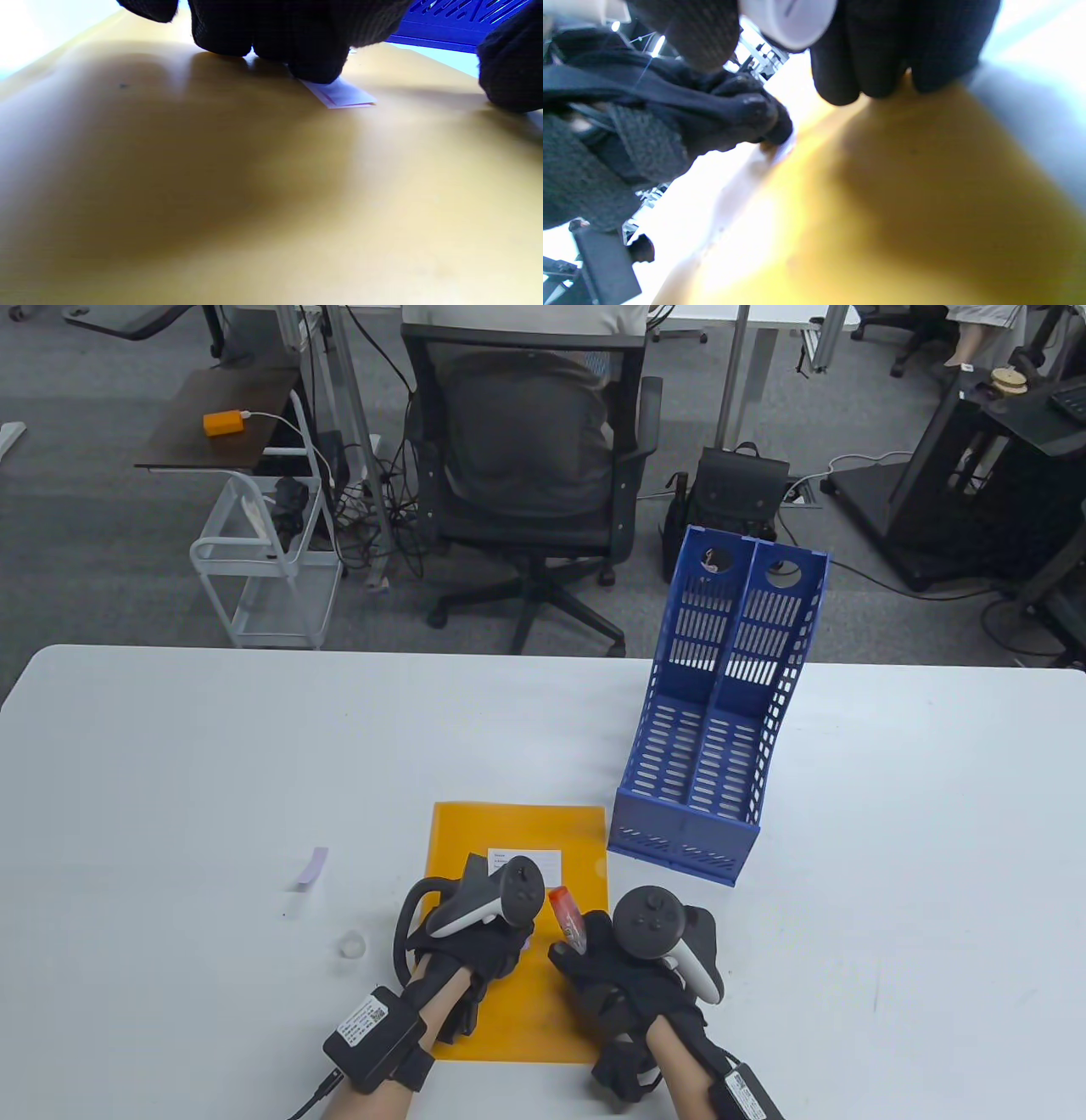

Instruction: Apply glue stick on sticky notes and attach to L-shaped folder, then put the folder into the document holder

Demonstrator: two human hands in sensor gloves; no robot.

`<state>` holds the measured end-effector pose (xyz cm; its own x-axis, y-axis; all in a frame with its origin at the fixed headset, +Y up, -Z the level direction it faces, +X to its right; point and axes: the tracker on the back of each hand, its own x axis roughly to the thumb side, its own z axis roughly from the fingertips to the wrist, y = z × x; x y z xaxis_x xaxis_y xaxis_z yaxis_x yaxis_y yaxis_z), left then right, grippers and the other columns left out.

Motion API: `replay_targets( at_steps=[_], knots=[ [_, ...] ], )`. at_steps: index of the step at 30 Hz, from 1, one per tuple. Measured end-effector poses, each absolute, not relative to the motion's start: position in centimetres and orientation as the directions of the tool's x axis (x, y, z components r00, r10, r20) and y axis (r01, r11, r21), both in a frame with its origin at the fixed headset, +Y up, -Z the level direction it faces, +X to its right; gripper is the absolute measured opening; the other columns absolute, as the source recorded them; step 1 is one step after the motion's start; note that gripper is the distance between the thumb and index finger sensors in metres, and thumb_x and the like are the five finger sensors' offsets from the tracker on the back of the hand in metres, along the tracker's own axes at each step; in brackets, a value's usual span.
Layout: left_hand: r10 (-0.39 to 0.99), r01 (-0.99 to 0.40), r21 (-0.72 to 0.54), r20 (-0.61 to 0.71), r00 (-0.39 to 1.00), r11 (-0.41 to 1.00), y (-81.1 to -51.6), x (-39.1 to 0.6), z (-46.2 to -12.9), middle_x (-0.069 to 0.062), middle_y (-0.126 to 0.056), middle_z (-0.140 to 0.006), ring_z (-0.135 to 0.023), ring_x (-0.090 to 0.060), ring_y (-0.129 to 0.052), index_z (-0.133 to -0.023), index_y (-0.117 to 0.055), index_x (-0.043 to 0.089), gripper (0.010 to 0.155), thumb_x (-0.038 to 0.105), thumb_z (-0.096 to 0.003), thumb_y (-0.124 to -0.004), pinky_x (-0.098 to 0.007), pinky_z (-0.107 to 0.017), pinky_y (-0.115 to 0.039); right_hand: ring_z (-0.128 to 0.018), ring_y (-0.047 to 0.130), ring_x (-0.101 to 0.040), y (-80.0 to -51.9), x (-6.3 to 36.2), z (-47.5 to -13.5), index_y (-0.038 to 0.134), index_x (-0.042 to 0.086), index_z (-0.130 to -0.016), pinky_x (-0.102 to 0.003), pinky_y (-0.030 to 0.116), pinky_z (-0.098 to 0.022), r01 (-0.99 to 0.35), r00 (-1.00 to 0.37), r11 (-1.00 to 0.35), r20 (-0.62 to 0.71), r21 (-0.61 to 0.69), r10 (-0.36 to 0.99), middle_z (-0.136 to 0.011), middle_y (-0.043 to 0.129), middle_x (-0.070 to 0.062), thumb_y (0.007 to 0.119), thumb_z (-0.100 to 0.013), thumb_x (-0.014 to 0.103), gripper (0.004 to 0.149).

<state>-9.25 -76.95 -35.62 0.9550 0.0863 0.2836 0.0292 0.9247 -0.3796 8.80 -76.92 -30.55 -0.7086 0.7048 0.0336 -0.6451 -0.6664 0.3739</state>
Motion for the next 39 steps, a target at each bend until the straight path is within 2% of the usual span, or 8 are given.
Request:
replay_targets(
  at_steps=[4,7,19,28,30,33,36,39],
  knots=[
    [0.049,0.053,-0.337,0.288,0.956,0.94,-77.2,-9.1,-35.6,0.0,-0.067,-0.108,-0.099,-0.028,-0.07,-0.086,-0.08,0.023,0.041,0.038,-0.0485,-0.081,-0.062,-0.074,-0.054,-0.081,0.073,-0.044,-76.9,8.8,-30.5,0.057,0.002,-0.09,-0.056,0.072,-0.053,-0.646,-0.708,-0.665,0.033,0.374,0.706,-0.091,0.075,-0.024,0.07,-0.051,0.042,0.058],
    [0.035,0.062,-0.342,0.27,0.962,0.937,-77.2,-9.1,-35.7,0.001,-0.066,-0.108,-0.099,-0.027,-0.07,-0.087,-0.077,0.025,0.042,0.039,-0.0478,-0.083,-0.062,-0.074,-0.054,-0.082,0.073,-0.044,-76.9,8.8,-30.5,0.057,0.002,-0.09,-0.056,0.072,-0.053,-0.646,-0.708,-0.666,0.033,0.373,0.706,-0.091,0.075,-0.024,0.07,-0.051,0.042,0.058],
    [0.096,0.006,-0.478,0.188,0.977,0.878,-77.1,-9.5,-37.4,-0.009,-0.046,-0.117,-0.101,-0.027,-0.063,-0.11,-0.044,0.023,0.078,0.041,-0.0468,-0.086,-0.064,-0.075,-0.051,-0.081,0.074,-0.044,-76.9,8.8,-30.6,0.057,0.002,-0.09,-0.056,0.072,-0.053,-0.648,-0.706,-0.663,0.031,0.374,0.707,-0.091,0.075,-0.024,0.07,-0.051,0.042,0.058],
    [0.084,0.04,-0.58,0.185,0.979,0.813,-77.5,-9.7,-37.9,-0.002,-0.03,-0.118,-0.103,-0.023,-0.048,-0.109,-0.041,0.03,0.071,0.044,-0.0508,-0.079,-0.063,-0.077,-0.043,-0.081,0.074,-0.044,-76.9,8.9,-30.6,0.057,0.002,-0.09,-0.055,0.072,-0.053,-0.648,-0.707,-0.664,0.031,0.372,0.707,-0.09,0.075,-0.024,0.07,-0.051,0.042,0.058],
    [0.104,0.021,-0.564,0.188,0.977,0.826,-77.6,-9.7,-37.9,-0.005,-0.032,-0.118,-0.102,-0.025,-0.049,-0.11,-0.039,0.027,0.074,0.043,-0.0501,-0.08,-0.063,-0.077,-0.043,-0.081,0.074,-0.044,-76.9,8.9,-30.6,0.057,0.002,-0.09,-0.055,0.072,-0.053,-0.65,-0.705,-0.663,0.03,0.372,0.708,-0.09,0.075,-0.024,0.07,-0.051,0.042,0.058],
    [0.131,-0.018,-0.514,0.183,0.974,0.857,-77.5,-9.9,-37.8,-0.008,-0.04,-0.117,-0.101,-0.027,-0.056,-0.11,-0.024,0.027,0.088,0.042,-0.0477,-0.085,-0.063,-0.076,-0.048,-0.081,0.074,-0.044,-76.9,8.9,-30.6,0.057,0.002,-0.09,-0.055,0.072,-0.053,-0.65,-0.706,-0.663,0.031,0.371,0.708,-0.09,0.076,-0.024,0.07,-0.051,0.042,0.057],
    [0.119,-0.013,-0.478,0.193,0.974,0.878,-77.3,-10.0,-37.6,-0.011,-0.035,-0.116,-0.1,-0.027,-0.061,-0.105,-0.016,0.034,0.092,0.043,-0.0465,-0.086,-0.063,-0.075,-0.051,-0.081,0.074,-0.044,-76.9,8.9,-30.6,0.057,0.002,-0.09,-0.055,0.072,-0.053,-0.648,-0.707,-0.665,0.032,0.371,0.706,-0.09,0.076,-0.024,0.07,-0.051,0.042,0.057],
    [0.098,0.015,-0.492,0.202,0.975,0.87,-77.4,-9.8,-37.6,-0.011,-0.037,-0.116,-0.101,-0.027,-0.06,-0.102,-0.03,0.037,0.078,0.043,-0.0471,-0.085,-0.063,-0.075,-0.05,-0.081,0.074,-0.044,-76.9,8.9,-30.6,0.057,0.002,-0.09,-0.055,0.072,-0.053,-0.649,-0.706,-0.664,0.031,0.371,0.708,-0.09,0.076,-0.024,0.071,-0.051,0.042,0.058]
  ],
)
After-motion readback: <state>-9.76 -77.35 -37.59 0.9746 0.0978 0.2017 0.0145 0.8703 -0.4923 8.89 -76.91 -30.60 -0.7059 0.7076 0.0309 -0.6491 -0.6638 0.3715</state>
